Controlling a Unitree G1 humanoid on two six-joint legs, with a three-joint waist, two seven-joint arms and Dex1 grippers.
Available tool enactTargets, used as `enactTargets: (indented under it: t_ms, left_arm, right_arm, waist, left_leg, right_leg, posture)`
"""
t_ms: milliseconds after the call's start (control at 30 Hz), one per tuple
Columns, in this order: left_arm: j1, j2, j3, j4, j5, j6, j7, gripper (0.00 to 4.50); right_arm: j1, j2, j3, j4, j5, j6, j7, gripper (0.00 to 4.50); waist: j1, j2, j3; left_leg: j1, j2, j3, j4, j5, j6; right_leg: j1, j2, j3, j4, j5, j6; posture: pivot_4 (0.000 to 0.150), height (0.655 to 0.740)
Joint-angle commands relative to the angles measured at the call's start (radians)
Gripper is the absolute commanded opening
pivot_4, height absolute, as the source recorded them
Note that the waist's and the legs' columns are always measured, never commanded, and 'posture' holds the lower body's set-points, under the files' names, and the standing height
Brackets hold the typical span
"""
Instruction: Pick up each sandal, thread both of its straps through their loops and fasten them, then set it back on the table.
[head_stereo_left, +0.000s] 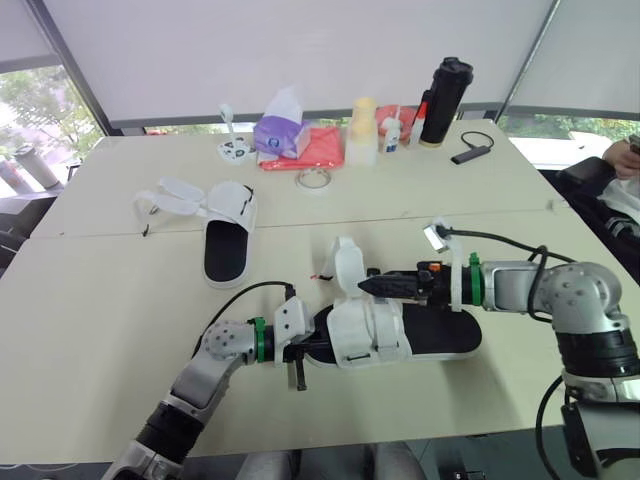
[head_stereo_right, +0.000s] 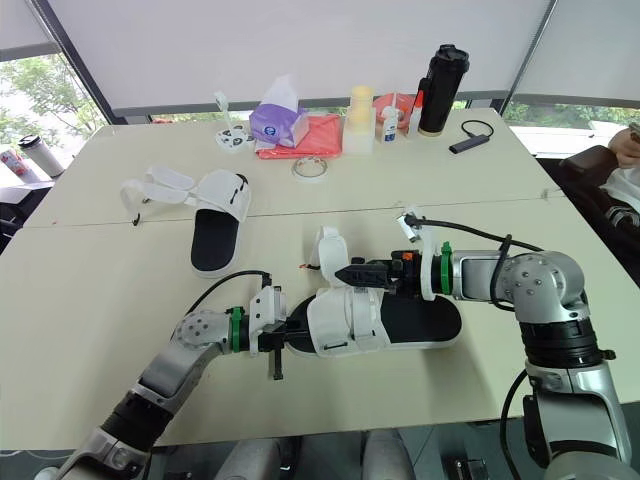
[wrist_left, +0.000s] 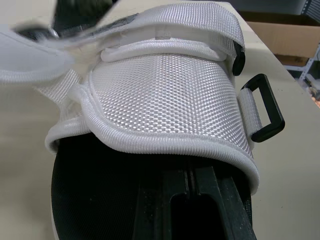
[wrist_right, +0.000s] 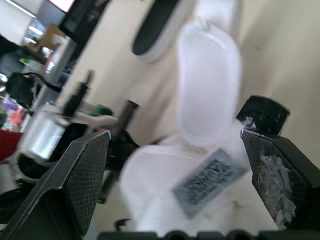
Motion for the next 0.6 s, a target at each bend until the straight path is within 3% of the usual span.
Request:
enactTargets:
  t_ms: [33, 300, 600]
  left_arm:
    - [0.004, -0.001, -0.005, 0.005, 0.017, 0.0, 0.004, 0.0]
    - [0.0, -0.007, -0.006, 0.01, 0.019, -0.002, 0.008, 0.0]
    - [-0.006, -0.016, -0.006, 0.016, 0.022, -0.001, 0.009, 0.0]
  right_arm:
    - [-0.014, 0.008, 0.036, 0.03, -0.089, -0.025, 0.023, 4.47]
    - [-0.02, 0.01, 0.046, 0.04, -0.198, -0.044, 0.07, 4.47]
    - [-0.136, -0.016, -0.08, 0.058, -0.215, -0.052, 0.089, 4.47]
  waist:
    - [0.0, 0.0, 0.0]
    - [0.001, 0.0, 0.0]
    - [0.001, 0.0, 0.0]
  left_leg:
    - [0.0, 0.0, 0.0, 0.0, 0.0, 0.0]
    - [0.0, 0.0, 0.0, 0.0, 0.0, 0.0]
    - [0.0, 0.0, 0.0, 0.001, 0.0, 0.0]
  right_leg:
    - [0.0, 0.0, 0.0, 0.0, 0.0, 0.0]
    - [0.0, 0.0, 0.0, 0.0, 0.0, 0.001]
    - [0.0, 0.0, 0.0, 0.001, 0.001, 0.002]
  posture:
    - [0.15, 0.74]
    - [0.15, 0.74]
    - [0.15, 0.74]
